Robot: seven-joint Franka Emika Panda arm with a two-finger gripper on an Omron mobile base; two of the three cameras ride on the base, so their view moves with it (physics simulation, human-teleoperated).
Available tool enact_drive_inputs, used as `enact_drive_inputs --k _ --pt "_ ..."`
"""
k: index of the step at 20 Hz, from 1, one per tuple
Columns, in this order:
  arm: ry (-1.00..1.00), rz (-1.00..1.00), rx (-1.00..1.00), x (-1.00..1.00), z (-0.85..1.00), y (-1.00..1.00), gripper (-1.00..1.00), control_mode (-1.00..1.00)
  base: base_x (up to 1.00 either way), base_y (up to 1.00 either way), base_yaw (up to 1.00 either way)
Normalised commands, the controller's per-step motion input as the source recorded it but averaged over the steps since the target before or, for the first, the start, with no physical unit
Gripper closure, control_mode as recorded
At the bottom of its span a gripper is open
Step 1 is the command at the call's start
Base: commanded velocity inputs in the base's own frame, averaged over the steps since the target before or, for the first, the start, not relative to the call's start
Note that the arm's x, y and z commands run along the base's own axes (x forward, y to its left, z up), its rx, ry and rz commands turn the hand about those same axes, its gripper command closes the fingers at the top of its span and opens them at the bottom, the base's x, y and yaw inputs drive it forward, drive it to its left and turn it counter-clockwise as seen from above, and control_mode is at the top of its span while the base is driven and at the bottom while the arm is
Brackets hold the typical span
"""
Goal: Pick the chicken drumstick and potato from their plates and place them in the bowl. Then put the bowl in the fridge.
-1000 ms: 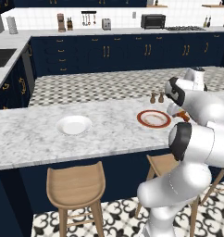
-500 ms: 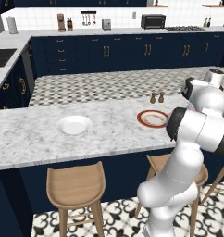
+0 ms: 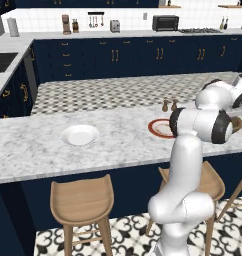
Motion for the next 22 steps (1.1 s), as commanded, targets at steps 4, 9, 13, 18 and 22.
enact_drive_inputs --k 4,9,13,18,22 --pt "0.00 -0.06 0.05 0.68 0.00 -0.53 1.00 -1.00 0.00 0.00 0.00" --pt "-0.01 0.00 0.00 0.36 -0.21 -0.13 1.00 -1.00 0.00 0.00 0.00" --pt "-0.10 0.00 -0.08 -0.18 -0.34 0.00 1.00 -1.00 0.00 0.00 0.00" --pt "-0.15 0.00 -0.22 -0.11 -0.28 0.08 1.00 -1.00 0.00 0.00 0.00" --pt "-0.14 0.02 -0.33 0.00 -0.41 0.45 1.00 -1.00 0.00 0.00 0.00"
